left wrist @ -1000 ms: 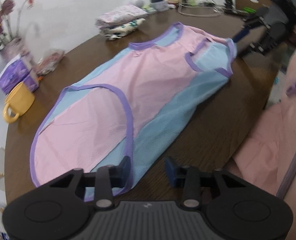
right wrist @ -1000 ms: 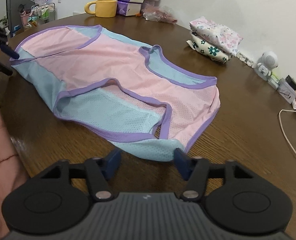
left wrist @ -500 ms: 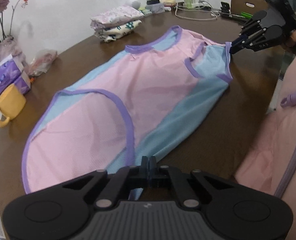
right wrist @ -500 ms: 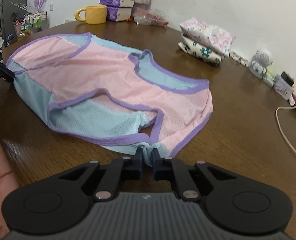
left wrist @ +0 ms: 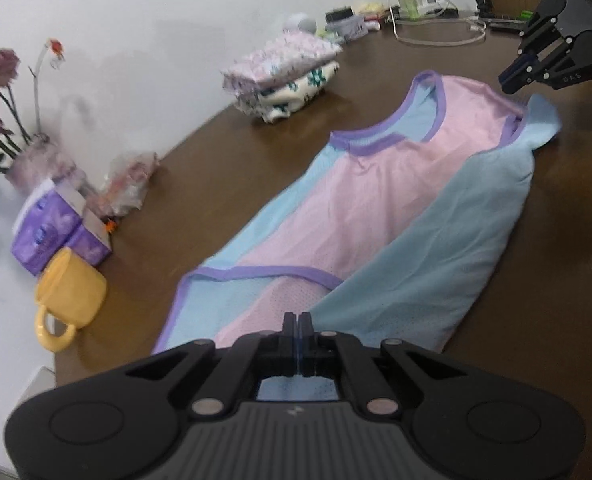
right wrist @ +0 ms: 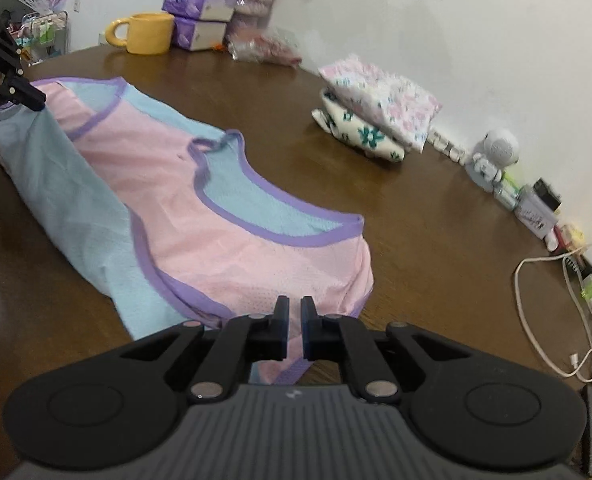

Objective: Fold clothes

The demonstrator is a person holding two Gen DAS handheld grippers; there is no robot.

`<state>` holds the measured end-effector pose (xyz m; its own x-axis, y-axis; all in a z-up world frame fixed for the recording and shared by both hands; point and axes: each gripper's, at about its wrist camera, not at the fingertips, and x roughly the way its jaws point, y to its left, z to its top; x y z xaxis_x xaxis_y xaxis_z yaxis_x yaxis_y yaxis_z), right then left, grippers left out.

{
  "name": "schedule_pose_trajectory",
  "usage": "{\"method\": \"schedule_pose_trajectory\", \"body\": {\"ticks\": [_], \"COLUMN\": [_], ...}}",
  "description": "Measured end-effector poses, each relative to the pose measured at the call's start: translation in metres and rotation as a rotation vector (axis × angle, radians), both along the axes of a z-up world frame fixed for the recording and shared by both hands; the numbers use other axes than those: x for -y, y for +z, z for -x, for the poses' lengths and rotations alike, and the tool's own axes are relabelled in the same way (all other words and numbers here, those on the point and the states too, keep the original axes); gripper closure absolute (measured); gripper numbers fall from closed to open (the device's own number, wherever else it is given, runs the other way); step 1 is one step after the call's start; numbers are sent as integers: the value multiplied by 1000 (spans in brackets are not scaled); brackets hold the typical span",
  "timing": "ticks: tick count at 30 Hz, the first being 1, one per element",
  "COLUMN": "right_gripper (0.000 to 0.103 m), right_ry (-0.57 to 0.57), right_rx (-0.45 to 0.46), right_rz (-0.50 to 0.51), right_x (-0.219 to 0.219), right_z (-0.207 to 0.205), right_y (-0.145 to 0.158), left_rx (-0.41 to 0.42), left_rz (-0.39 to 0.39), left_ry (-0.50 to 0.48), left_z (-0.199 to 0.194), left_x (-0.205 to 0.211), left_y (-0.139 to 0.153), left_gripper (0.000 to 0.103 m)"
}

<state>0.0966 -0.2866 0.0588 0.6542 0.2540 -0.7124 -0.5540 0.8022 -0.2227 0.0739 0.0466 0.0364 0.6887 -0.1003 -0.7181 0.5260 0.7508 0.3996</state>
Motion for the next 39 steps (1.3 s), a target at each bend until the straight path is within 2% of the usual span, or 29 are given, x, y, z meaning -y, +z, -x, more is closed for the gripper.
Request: {"method": "schedule_pose_trajectory", "body": {"ticks": [2, 4, 6, 8, 9, 13, 14, 15, 16, 17, 23, 28, 30, 33, 36, 39], "right_gripper": [97, 88, 61, 52, 51, 51, 57, 83, 95, 97, 97, 95, 89, 77, 72, 70], "right_ry": [-7, -13, -20, -26, -30, -43, -46, -48, -52, -55, -26, -30, -44, -61, -88, -23], "right_rx": [-31, -62, -94, -125, -141, -203, -216, -227, -220, -213, -118, -175, -190, -179, -133, -115], "right_rz": [-41, -82, -124, -165, -185, -268, -255, -245, -244, -242, -170, -118, -111, -140, -221, -284], "right_x": [5, 10, 16, 21, 23, 34, 32, 30, 30, 29, 17, 10, 11, 18, 29, 15], "right_z": [0, 0, 0, -1, -1, -1, -1, -1, -2, -3, -22, -44, -47, -44, -37, -26], "right_y": [-1, -2, -3, -4, -5, -7, -12, -16, -16, -15, 1, -17, -21, -17, 2, 12], "left_rx": [-25, -38, -39, -41, -42, -47, -47, -48, -49, -50, -46, -37, -28, -9, -7, -15], "left_rz": [9, 24, 36, 51, 60, 77, 79, 81, 83, 85, 97, 144, 184, 254, 321, 353], "left_ry": [6, 18, 40, 64, 74, 93, 92, 92, 91, 91, 100, 148, 184, 244, 302, 330], "left_z": [-6, -7, -6, -6, -6, -6, -5, -5, -5, -4, -4, -4, 1, 13, 29, 41], "left_x": [-1, -5, -10, -16, -19, -24, -24, -24, -23, -23, -24, -32, -42, -61, -83, -91], "left_y": [-8, -12, -14, -16, -16, -19, -19, -19, -19, -19, -20, -17, -9, 5, 15, 15], "left_gripper": [103, 103, 103, 103, 103, 103, 103, 103, 103, 103, 103, 98, 92, 90, 89, 88]}}
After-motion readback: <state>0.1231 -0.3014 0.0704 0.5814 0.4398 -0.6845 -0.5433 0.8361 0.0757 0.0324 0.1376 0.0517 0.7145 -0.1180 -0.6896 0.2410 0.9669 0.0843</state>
